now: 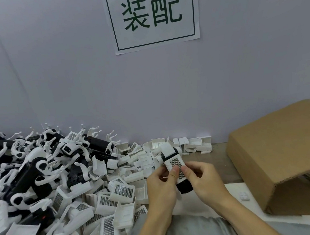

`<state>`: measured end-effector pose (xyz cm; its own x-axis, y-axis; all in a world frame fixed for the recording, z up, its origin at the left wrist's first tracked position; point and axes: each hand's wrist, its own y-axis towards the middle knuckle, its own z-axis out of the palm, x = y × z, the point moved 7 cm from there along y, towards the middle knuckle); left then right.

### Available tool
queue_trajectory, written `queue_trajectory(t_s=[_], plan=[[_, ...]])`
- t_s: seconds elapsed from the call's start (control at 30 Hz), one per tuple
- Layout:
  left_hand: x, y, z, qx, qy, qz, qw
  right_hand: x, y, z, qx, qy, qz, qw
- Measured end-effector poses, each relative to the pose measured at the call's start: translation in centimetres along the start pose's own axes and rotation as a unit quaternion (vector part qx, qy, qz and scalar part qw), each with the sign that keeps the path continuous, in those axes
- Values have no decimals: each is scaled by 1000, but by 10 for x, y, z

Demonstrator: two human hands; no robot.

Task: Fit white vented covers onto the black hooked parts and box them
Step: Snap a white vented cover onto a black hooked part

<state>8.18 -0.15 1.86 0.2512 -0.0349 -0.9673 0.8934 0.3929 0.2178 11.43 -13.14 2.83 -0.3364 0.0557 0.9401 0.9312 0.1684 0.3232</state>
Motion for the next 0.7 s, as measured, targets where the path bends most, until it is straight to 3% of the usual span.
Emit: queue_trajectory(t_s=[0.1, 0.2, 0.33, 0.4, 0.5, 0.6, 0.7], plan=[[0, 1, -2, -1, -52, 1, 999, 5, -3, 2, -23, -54, -55, 997], [2, 3, -8, -36, -102, 0, 994, 14, -7, 11, 13, -158, -133, 978], [6, 5, -3, -19, -158, -31, 987, 14, -7, 11, 12, -206, -133, 969], [4, 4, -1, -11, -152, -29, 988, 9, -4, 3, -16, -121, -94, 988], [4, 5, -8, -57, -116, -31, 991, -7, 2, -19, -66, 36, 20, 997], [5, 4, -16, -94, -61, -24, 993, -22, 4, -30, -83, 228, 129, 962], [2, 2, -8, -48, -83, -36, 995, -22, 3, -19, -43, 356, 183, 915]])
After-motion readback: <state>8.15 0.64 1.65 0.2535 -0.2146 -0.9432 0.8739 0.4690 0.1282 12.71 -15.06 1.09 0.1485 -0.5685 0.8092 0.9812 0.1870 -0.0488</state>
